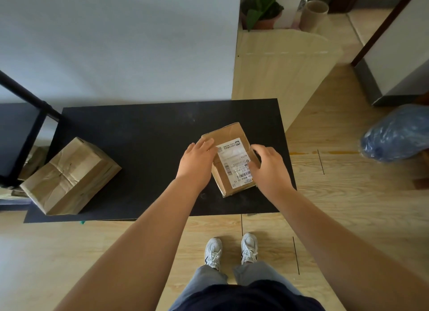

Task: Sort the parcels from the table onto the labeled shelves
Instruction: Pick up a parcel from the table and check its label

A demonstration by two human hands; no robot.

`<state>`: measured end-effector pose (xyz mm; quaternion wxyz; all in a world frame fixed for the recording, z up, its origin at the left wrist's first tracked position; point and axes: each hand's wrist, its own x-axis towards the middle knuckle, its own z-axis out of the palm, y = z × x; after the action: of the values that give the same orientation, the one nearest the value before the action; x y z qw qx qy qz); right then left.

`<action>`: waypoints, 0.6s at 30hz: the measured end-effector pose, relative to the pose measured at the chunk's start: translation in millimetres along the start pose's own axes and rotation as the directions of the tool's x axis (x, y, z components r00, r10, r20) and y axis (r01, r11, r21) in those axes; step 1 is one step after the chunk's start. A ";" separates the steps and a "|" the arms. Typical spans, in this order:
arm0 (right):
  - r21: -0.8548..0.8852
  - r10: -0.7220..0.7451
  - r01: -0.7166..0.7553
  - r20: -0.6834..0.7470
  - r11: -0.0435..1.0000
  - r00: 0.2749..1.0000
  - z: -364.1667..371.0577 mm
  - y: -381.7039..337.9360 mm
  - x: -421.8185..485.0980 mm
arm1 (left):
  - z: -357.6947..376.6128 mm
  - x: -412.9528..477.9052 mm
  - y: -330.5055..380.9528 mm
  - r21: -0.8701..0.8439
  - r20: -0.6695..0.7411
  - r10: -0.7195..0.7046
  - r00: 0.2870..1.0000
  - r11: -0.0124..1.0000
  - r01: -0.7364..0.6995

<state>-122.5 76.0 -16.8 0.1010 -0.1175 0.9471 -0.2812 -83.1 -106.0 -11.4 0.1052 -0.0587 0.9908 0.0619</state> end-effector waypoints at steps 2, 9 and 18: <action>-0.038 -0.041 0.041 0.004 0.998 0.999 -1.0 -3.7 -4.5 | 1.2 0.5 0.0 0.056 -0.001 0.029 1.000 0.998 -0.029; -0.181 -0.134 0.146 0.079 0.972 0.988 12.3 -13.0 -26.4 | 6.3 -4.0 2.0 0.127 -0.049 0.079 0.996 0.989 -0.072; -0.407 -0.210 0.253 0.147 0.878 0.966 10.1 -6.0 -23.4 | 7.7 -14.6 14.5 0.102 -0.142 0.062 0.988 0.994 -0.048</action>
<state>-96.6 72.5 -18.8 0.0853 -0.2628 0.9583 -0.0733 -69.2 -89.2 -14.1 0.0340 -0.0303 0.9989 0.0114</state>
